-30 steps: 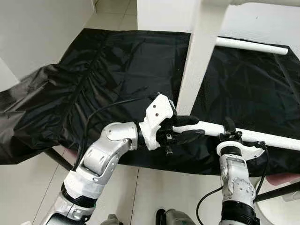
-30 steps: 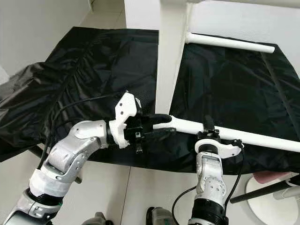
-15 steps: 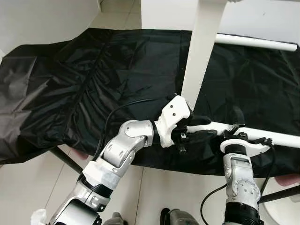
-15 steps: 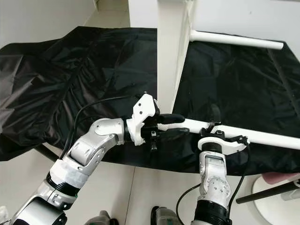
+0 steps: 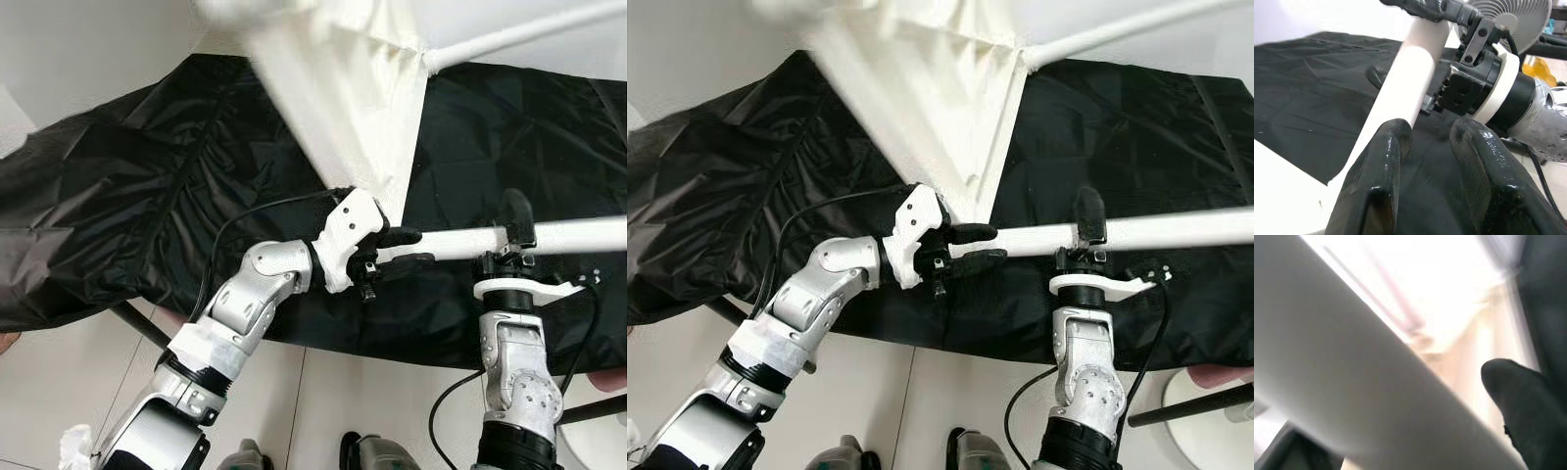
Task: Building children table
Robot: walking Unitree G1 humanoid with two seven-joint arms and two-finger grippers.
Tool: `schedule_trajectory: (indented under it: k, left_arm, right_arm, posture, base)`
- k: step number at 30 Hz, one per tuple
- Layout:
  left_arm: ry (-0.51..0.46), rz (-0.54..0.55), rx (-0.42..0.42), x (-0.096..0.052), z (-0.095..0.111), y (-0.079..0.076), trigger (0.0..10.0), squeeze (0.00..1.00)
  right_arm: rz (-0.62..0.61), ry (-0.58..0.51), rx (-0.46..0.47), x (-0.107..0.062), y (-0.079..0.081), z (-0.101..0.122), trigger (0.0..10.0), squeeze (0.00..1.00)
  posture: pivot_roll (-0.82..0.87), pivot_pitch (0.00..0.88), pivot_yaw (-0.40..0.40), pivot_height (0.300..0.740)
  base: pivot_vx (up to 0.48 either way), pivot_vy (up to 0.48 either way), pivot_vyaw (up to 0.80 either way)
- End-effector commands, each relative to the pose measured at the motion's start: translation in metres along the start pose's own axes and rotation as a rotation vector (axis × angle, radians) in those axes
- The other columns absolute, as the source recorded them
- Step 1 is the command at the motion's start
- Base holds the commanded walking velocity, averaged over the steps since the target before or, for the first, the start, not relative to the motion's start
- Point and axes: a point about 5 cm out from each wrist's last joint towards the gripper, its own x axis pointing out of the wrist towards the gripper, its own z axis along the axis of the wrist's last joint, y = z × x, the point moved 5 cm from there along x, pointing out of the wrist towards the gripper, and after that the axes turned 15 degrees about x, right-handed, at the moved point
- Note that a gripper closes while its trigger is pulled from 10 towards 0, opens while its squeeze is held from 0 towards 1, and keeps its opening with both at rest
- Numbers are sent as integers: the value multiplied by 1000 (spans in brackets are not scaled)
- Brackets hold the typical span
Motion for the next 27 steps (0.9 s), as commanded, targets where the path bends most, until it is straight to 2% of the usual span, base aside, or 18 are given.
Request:
schedule_trajectory:
  k: [1,3,8,9,10,12,13,16,20,22,23,27]
  left_arm:
    - [-9,-82,18,-3,0,-5,10000,0]
    - [-7,-88,27,-4,0,-4,10000,0]
    - [-7,-88,27,-4,0,-4,10000,0]
    - [-5,-89,30,-5,-1,-4,10000,0]
    - [-5,-89,30,-5,-1,-4,10000,0]
    - [4,-79,38,-8,-2,0,10000,0]
    - [5,-76,42,-9,-1,1,10000,0]
    - [5,-76,42,-9,-1,1,10000,0]
    - [-8,-79,54,-8,0,1,10000,0]
    - [-9,-86,64,-8,-1,0,10000,0]
    - [-5,-89,72,-8,-3,-1,10000,0]
    - [-10,-92,71,-8,-2,-1,10000,0]
  right_arm:
    - [-401,-206,148,-125,-75,8,10000,0]
    - [-370,-299,288,-137,-77,20,10000,0]
    - [-370,-299,288,-137,-77,20,10000,0]
    - [-335,-352,367,-140,-76,26,10000,0]
    - [-335,-352,367,-140,-76,26,10000,0]
    - [-205,-391,493,-138,-68,29,10000,0]
    - [-194,-391,509,-138,-70,27,10000,0]
    - [-194,-391,509,-138,-70,27,10000,0]
    - [-212,-395,517,-140,-78,25,10000,0]
    - [-235,-409,522,-145,-85,27,10000,0]
    - [-201,-442,538,-149,-83,34,10000,0]
    - [-206,-457,541,-152,-87,37,10000,0]
  posture:
    - [-26,99,82,740]
    - [-23,99,88,740]
    - [-23,99,88,740]
    - [-18,99,89,740]
    - [-18,99,89,740]
    - [-9,96,91,740]
    - [-6,94,93,740]
    - [-6,94,93,740]
    - [-3,94,96,740]
    - [-3,95,95,740]
    - [-1,94,96,740]
    - [-2,92,101,740]
  base:
    - [0,0,0]
    - [0,0,0]
    - [0,0,0]
    - [0,0,0]
    - [0,0,0]
    - [0,0,0]
    - [0,0,0]
    - [0,0,0]
    - [0,0,0]
    - [0,0,0]
    - [0,0,0]
    - [0,0,0]
